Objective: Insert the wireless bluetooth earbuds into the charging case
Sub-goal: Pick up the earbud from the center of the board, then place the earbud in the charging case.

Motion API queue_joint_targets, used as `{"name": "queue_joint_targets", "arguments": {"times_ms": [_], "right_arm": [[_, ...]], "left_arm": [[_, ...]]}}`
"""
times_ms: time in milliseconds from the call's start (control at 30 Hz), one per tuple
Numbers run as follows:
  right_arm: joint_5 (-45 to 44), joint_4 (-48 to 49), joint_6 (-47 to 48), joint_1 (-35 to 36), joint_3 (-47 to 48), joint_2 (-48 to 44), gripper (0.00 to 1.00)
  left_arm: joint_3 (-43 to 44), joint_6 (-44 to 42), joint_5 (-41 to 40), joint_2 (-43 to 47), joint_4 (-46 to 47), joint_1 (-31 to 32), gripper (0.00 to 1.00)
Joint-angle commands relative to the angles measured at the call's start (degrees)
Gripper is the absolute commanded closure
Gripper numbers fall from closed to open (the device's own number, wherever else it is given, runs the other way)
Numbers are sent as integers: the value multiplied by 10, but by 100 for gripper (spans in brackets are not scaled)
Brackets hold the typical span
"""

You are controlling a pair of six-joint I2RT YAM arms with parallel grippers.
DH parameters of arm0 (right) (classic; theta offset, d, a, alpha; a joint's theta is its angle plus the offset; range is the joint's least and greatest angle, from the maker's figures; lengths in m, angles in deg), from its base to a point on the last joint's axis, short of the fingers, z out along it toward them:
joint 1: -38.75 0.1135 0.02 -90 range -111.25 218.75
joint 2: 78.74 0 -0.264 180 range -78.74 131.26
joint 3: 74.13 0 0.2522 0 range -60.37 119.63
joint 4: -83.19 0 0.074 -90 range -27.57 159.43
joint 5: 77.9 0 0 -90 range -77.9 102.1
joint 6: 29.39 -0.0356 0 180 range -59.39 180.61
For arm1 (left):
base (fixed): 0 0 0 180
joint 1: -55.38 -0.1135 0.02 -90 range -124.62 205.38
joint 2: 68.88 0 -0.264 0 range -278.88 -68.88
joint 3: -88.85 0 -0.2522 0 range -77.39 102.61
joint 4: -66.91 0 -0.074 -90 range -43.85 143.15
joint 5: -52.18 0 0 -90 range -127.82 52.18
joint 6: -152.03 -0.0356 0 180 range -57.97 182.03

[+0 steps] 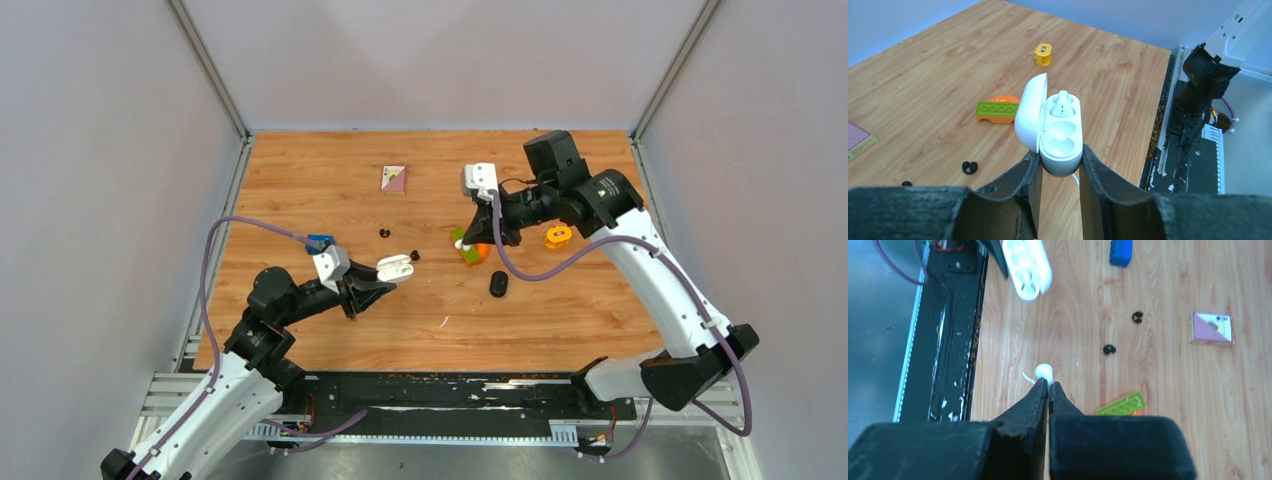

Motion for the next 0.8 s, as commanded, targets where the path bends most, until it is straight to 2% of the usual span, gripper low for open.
{"name": "queue_joint_targets", "arguments": {"times_ms": [0, 200, 367, 533, 767], "right_arm": [[43, 4, -42, 26, 75, 47, 100], [-22, -26, -68, 126, 192, 106, 100], [-114, -21, -91, 205, 202, 119, 100], [-182, -32, -67, 267, 199, 136, 100], [-248, 6, -80, 310, 211, 155, 100]], "left_arm": [[-3, 10, 35, -14, 38, -2, 100], [-2, 4, 37, -19, 35, -2, 100], [-1, -6, 40, -23, 30, -2, 100], [-1, -7, 41, -14, 30, -2, 99], [-3, -1, 42, 5, 34, 0, 99]]}}
